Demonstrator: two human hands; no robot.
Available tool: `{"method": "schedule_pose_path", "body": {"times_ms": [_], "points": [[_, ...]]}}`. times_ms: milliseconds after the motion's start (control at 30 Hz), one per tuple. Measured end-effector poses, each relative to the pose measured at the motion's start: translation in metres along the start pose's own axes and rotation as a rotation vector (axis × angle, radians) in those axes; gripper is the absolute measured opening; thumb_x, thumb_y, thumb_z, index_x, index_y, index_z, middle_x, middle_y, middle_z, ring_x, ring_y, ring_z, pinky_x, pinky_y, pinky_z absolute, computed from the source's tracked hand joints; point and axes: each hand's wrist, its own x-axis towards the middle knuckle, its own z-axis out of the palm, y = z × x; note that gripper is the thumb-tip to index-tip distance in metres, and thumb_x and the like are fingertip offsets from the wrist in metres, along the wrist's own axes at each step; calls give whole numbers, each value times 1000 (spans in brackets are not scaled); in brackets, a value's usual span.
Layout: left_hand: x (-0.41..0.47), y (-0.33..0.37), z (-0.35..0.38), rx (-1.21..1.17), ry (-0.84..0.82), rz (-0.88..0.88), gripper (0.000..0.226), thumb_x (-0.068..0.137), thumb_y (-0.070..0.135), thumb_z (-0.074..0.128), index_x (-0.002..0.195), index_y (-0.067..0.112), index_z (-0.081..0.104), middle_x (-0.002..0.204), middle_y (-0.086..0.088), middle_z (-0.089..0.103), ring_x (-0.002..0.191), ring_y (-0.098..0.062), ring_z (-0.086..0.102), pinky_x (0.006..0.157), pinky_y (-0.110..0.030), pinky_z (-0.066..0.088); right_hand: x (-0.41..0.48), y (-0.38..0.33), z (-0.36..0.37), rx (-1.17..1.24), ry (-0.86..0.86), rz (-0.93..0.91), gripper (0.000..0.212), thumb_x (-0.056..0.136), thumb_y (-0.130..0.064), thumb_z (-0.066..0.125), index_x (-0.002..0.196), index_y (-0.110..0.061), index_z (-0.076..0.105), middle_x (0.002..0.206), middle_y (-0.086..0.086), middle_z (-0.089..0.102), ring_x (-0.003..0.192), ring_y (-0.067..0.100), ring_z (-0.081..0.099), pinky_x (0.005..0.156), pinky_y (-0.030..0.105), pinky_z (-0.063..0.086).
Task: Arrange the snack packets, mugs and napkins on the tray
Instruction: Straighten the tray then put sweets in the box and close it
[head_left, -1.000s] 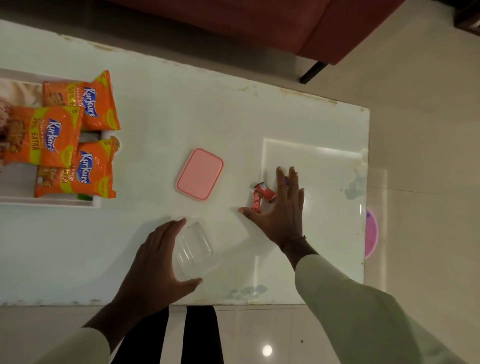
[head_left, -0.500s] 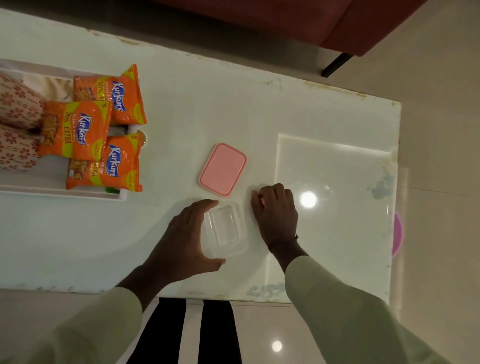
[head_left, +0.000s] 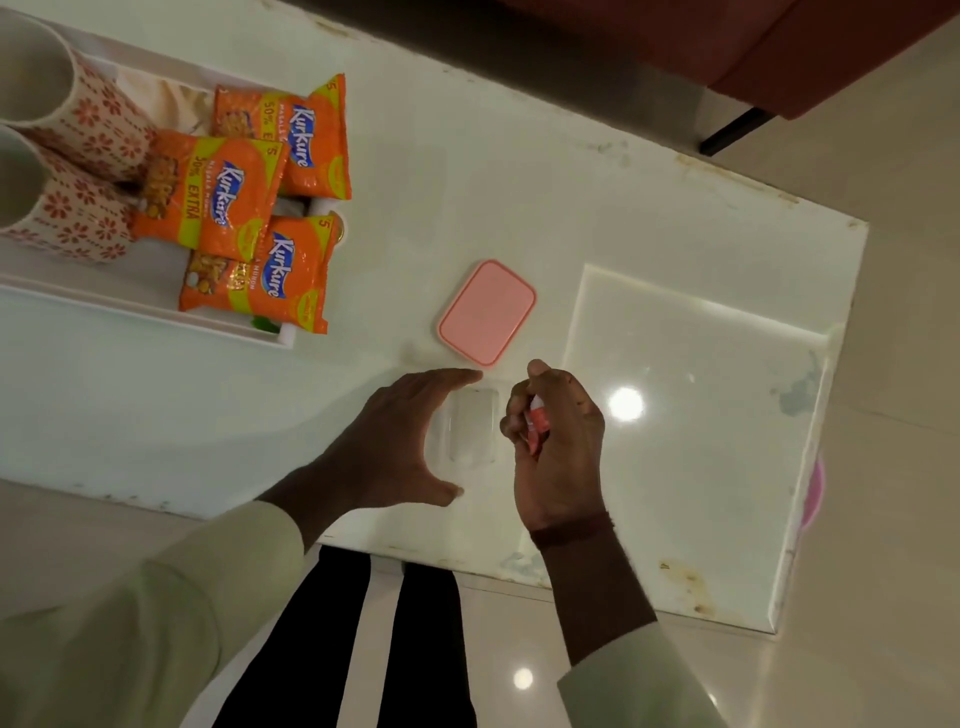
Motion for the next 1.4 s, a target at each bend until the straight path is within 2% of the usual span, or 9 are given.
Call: {"method": "schedule_pose_path", "body": {"times_ms": [100,200,400,500,1067,1167,1233,1333,1400], "points": [[1,-1,0,11,-11,4,118,50,64,82,145,49,14,153,19,31,138,-9,32,109,-33,24,-5,1,3,18,-49,-18,22,76,-29,67,59,-19,58,56,3,51,55,17,45,57,28,40],[1,-2,0,12,-13,6,119,49,65,82,145,49,14,153,18,32,138,-11,33,109,-36,25,-4,0,1,21,-73,-50,28,78,-34,67,59,-16,59,61,6,54,62,21,51,68,33,46],[2,-2,-2,5,-14,15,118,49,65,82,145,49,15,151,17,34,136,-11,34,108,-34,26,0,-5,-3,-3,-127,-27,55,63,-73,72,65,-18,71,69,3,67,70,20,65,66,36,54],[2,0,-2,10,-6,17,116,50,61,84,143,47,16,149,15,36,133,-12,36,107,-34,28,0,-6,-4,-9,-113,-37,56,61,-76,71,63,-20,72,67,1,69,75,21,67,79,36,53],[1,3,-3,19,-10,15,114,53,59,84,143,43,17,151,11,36,135,-15,36,110,-37,27,-3,-7,-6,0,-62,-43,61,57,-80,70,61,-19,70,65,4,67,80,30,64,98,46,49],[0,3,-3,8,-5,23,114,52,60,84,143,43,18,150,12,36,134,-14,36,110,-38,29,8,-14,0,-203,-45,-121,51,73,-67,65,67,-16,69,69,6,68,80,26,66,94,45,53],[-1,3,-3,2,-1,28,114,52,60,84,144,43,18,150,13,36,134,-12,35,109,-36,27,22,-20,6,-417,-9,-219,39,82,-52,66,69,-15,70,69,4,70,74,18,68,83,33,57],[-2,1,-2,-3,11,27,114,53,61,83,144,44,18,150,14,35,136,-12,34,111,-36,27,50,-30,16,-801,0,-417,24,84,-36,75,71,-16,69,67,-7,69,66,5,64,67,16,50],[-2,1,-2,-2,15,31,112,54,61,83,144,44,17,151,14,35,137,-13,34,112,-38,28,66,-36,21,-1060,-49,-447,18,82,-38,75,80,-21,70,81,-12,70,77,2,64,73,20,51]]}}
